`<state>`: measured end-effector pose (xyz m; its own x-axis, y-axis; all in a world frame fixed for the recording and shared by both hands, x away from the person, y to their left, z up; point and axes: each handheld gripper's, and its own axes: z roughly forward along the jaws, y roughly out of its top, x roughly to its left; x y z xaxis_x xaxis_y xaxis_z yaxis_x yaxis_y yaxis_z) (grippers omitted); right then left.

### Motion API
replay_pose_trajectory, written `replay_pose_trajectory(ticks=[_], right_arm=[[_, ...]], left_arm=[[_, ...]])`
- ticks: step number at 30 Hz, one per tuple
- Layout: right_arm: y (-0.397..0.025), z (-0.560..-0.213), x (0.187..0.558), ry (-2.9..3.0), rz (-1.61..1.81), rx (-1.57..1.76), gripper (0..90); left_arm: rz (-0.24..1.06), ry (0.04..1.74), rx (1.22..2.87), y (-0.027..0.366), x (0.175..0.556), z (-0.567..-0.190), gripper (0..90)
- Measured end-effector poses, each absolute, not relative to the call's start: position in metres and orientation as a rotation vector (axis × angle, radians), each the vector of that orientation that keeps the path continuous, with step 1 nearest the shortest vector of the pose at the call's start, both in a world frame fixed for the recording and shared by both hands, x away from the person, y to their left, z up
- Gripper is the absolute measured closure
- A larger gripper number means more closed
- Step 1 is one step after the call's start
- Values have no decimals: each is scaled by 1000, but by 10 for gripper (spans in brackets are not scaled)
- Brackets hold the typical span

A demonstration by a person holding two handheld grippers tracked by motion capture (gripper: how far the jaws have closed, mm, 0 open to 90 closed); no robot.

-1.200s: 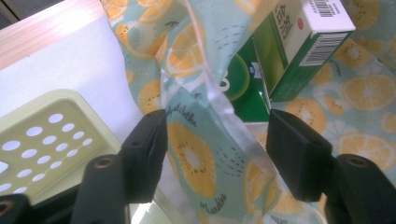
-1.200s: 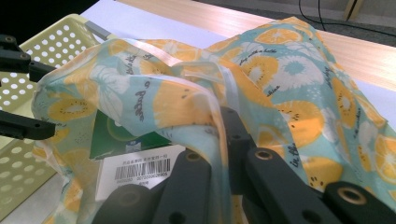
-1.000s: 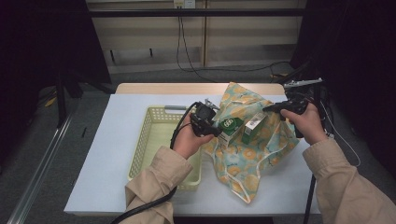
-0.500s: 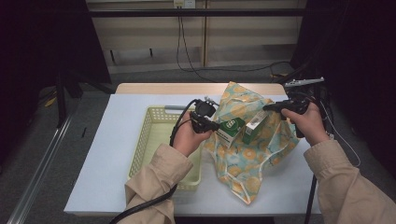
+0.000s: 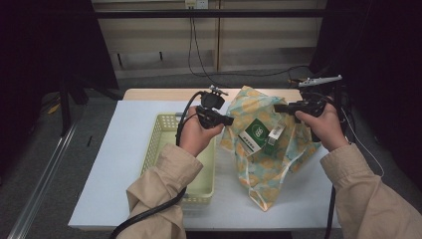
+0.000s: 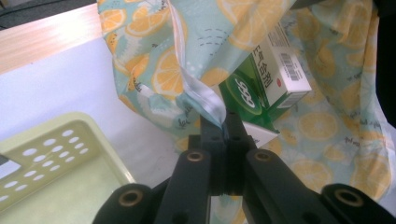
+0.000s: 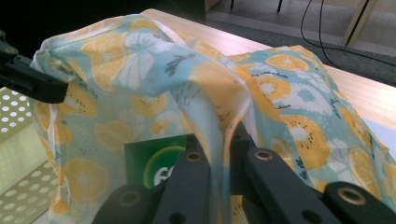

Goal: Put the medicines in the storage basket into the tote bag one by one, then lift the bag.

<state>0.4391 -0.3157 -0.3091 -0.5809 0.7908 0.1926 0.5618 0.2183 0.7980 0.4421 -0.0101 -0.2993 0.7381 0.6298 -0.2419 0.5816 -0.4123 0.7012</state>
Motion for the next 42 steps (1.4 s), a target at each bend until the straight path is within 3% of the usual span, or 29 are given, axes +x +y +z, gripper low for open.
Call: replay_pose_trajectory(ticks=[22, 42], right_arm=[[-299, -279, 450, 2235, 1349, 1223, 895], [-295, -219, 452, 2190, 1367, 1153, 896]], left_arm=[[54, 895, 2069, -2, 462, -234, 900], [130, 876, 2063, 0, 489, -169, 900]])
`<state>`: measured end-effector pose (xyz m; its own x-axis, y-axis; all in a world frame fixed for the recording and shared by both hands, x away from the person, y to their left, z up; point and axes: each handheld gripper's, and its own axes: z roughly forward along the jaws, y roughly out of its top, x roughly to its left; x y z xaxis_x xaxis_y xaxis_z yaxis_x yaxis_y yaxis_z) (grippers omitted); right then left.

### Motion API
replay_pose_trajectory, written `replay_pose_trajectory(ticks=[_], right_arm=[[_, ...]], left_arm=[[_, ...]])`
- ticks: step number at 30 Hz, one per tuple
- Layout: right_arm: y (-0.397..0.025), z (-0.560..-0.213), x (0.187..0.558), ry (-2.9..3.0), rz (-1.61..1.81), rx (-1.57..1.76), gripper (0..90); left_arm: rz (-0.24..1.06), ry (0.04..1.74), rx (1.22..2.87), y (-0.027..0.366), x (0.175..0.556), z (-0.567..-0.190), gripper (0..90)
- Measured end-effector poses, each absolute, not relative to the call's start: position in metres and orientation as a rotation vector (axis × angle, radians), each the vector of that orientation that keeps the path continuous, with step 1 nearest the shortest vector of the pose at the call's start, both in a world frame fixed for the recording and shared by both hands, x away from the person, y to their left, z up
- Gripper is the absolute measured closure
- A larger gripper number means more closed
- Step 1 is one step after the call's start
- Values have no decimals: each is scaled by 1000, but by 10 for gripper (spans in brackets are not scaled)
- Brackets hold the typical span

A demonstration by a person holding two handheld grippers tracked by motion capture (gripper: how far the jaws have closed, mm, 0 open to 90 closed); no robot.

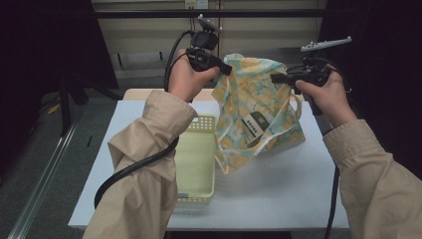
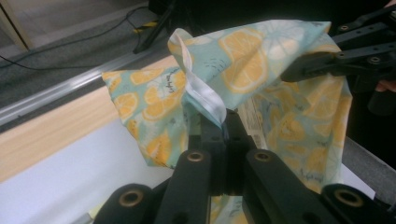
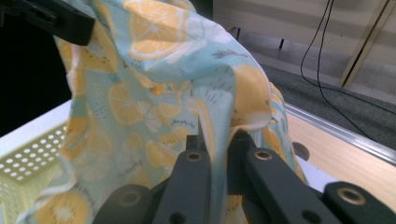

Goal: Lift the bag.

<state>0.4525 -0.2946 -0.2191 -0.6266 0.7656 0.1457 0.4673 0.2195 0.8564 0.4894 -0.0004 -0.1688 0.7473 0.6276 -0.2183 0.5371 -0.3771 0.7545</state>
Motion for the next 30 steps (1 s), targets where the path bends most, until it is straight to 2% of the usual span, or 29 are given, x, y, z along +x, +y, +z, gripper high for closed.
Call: replay_pose_trajectory(ticks=[8, 20, 23, 26, 30], right_arm=[[-291, -197, 451, 2170, 1415, 1116, 896], [-262, -235, 462, 2249, 1443, 1120, 870], [-255, -243, 462, 2268, 1451, 1120, 737], [-249, -249, 461, 2276, 1445, 1123, 535], [-249, -255, 456, 2246, 1436, 1139, 332]], left_arm=[[157, 883, 2044, 8, 496, -148, 900], [139, 963, 2039, 37, 499, -184, 900], [129, 963, 2059, 44, 496, -192, 899], [143, 969, 2074, 51, 492, -199, 898], [152, 990, 2056, 64, 486, -207, 873]])
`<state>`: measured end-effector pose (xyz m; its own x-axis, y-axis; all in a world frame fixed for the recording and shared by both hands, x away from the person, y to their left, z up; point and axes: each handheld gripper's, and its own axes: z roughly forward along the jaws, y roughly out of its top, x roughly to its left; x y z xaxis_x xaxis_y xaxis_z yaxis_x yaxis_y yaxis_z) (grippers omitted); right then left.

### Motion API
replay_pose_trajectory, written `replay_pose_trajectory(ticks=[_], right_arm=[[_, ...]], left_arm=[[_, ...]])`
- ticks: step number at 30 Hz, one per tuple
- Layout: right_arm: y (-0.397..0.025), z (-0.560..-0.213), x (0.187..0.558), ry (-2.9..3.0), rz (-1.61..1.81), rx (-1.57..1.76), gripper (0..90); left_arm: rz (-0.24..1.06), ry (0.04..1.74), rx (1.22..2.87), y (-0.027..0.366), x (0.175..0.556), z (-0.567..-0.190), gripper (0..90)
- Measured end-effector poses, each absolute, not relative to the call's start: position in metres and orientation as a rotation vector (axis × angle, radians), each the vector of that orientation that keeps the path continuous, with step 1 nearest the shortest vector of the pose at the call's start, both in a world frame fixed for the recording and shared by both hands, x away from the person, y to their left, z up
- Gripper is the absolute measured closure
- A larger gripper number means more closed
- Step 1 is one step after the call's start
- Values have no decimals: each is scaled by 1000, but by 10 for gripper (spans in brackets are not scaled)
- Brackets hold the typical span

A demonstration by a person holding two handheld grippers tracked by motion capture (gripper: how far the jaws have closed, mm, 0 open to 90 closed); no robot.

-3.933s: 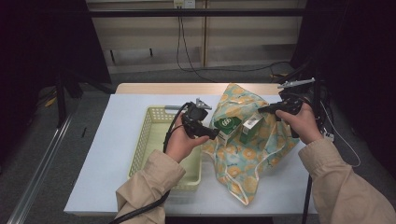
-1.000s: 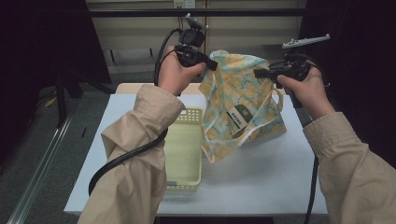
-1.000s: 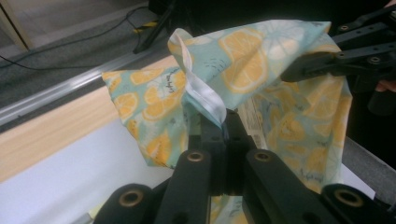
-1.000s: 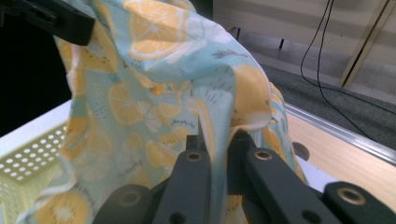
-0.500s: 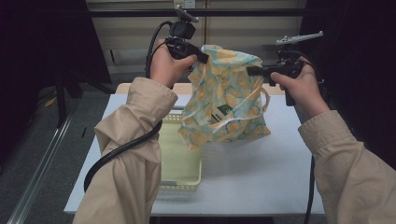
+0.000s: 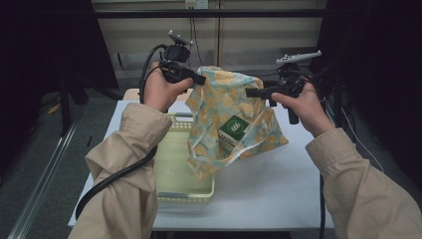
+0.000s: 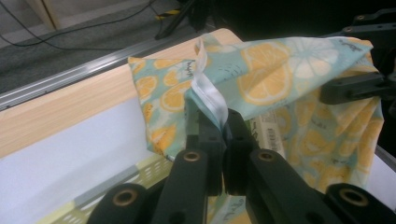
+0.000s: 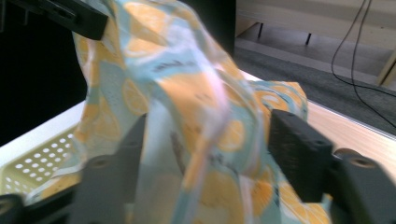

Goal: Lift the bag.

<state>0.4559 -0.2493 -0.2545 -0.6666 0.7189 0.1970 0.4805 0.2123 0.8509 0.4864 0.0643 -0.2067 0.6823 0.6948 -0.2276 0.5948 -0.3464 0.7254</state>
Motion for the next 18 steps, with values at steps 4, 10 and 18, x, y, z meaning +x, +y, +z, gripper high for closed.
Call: replay_pose_trajectory(ticks=[4, 10, 18], right_arm=[[-256, -257, 448, 2243, 1464, 1139, 257], [-270, -261, 437, 2236, 1469, 1136, 196], [-283, -279, 424, 2251, 1465, 1135, 165]], left_arm=[[165, 1012, 2060, 77, 480, -213, 860], [184, 1052, 2036, 102, 470, -222, 862], [212, 1094, 2003, 136, 454, -241, 736]])
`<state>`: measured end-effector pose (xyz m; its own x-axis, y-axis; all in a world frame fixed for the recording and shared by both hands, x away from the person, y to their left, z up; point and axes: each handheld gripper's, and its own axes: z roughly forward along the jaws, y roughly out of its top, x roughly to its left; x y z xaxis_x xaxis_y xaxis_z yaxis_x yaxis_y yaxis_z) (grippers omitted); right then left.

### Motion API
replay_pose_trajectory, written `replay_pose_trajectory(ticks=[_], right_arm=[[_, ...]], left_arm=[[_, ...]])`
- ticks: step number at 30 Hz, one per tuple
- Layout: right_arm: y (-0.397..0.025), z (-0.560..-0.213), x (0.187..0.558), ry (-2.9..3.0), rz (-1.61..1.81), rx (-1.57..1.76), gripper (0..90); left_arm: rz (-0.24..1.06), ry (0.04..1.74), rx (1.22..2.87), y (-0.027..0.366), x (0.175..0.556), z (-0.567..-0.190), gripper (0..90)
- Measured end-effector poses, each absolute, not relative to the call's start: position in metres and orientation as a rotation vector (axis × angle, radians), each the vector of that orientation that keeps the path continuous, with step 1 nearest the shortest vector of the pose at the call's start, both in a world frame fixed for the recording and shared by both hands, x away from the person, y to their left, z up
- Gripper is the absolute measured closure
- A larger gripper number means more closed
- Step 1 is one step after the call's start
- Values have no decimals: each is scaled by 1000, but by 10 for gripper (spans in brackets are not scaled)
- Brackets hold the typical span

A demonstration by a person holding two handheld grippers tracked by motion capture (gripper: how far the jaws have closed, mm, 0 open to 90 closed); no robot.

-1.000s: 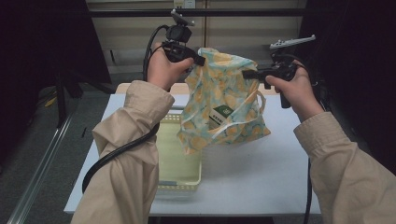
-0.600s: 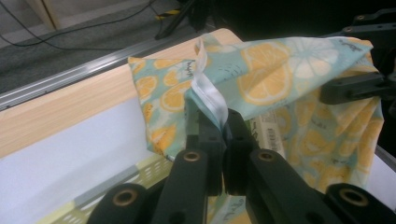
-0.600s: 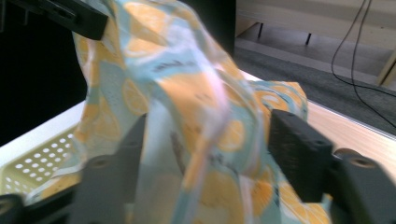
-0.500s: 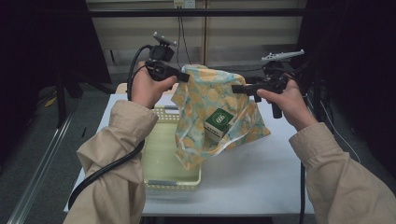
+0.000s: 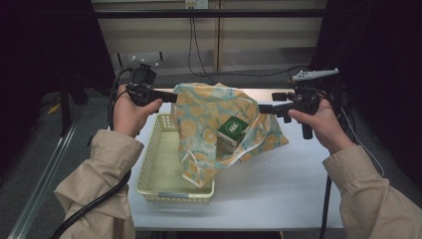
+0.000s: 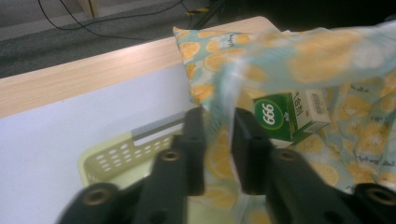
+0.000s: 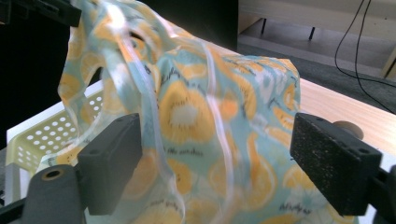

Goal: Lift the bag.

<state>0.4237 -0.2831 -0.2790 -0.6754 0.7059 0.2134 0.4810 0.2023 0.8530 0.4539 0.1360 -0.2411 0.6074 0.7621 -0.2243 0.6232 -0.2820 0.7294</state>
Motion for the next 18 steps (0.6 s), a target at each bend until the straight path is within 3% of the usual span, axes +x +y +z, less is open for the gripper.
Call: replay_pose_trajectory(ticks=[4, 6, 8, 18], right_arm=[[-284, -284, 416, 2263, 1446, 1118, 154], [-284, -285, 412, 2276, 1439, 1107, 153], [-286, -287, 409, 2281, 1425, 1094, 153], [-288, -313, 394, 2301, 1397, 1077, 151]], left_arm=[[205, 1098, 1982, 143, 446, -248, 457], [204, 1099, 1965, 147, 442, -253, 414], [230, 1095, 2004, 152, 438, -258, 315], [219, 1016, 2008, 165, 418, -292, 166]])
